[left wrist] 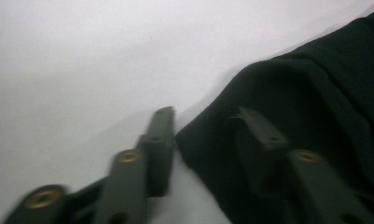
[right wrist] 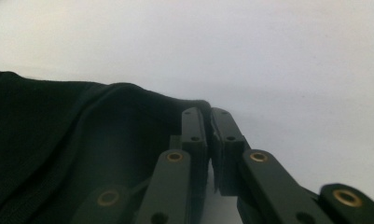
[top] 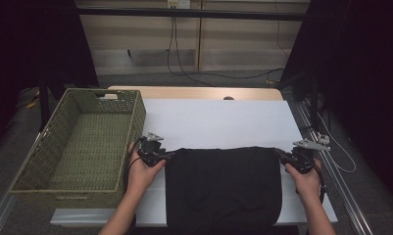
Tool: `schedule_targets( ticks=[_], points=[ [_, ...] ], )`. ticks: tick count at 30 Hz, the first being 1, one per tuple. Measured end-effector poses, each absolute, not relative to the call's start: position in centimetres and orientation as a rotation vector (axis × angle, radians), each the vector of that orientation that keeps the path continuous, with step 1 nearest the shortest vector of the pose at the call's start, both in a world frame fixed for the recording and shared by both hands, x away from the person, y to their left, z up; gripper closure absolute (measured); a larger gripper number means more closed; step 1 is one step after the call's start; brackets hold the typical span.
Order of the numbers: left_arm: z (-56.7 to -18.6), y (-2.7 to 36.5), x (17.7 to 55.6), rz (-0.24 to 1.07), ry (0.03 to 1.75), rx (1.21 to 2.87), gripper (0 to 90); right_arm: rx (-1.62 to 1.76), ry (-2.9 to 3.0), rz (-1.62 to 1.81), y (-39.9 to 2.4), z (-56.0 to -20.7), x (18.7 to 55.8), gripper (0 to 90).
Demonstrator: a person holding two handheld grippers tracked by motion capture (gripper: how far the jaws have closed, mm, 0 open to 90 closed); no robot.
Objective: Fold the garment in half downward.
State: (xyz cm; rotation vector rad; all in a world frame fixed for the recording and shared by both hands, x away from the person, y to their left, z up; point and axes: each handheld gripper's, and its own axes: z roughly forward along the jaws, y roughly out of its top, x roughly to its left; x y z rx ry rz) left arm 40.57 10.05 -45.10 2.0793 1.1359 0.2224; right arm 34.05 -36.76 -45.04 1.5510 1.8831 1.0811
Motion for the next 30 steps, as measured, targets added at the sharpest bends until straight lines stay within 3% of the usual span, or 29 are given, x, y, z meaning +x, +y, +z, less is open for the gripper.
schedule_targets(
  ticks=[3,6,20,30],
  points=[
    [-45.2,9.7,40.4,0.149,1.143,2.068,76.9,1.542,1.894,1.076,-36.4,-45.1,34.0,85.6],
    [-45.0,9.6,40.4,0.098,1.167,2.078,84.6,1.539,1.89,1.078,-36.3,-45.0,34.0,85.7],
    [-40.0,9.7,43.5,0.257,1.17,2.041,86.6,1.551,1.813,1.101,-37.3,-43.5,35.1,86.1],
    [-40.8,9.2,47.1,0.284,1.201,2.037,86.5,1.551,1.771,1.101,-37.0,-41.7,37.7,86.4]
  ],
)
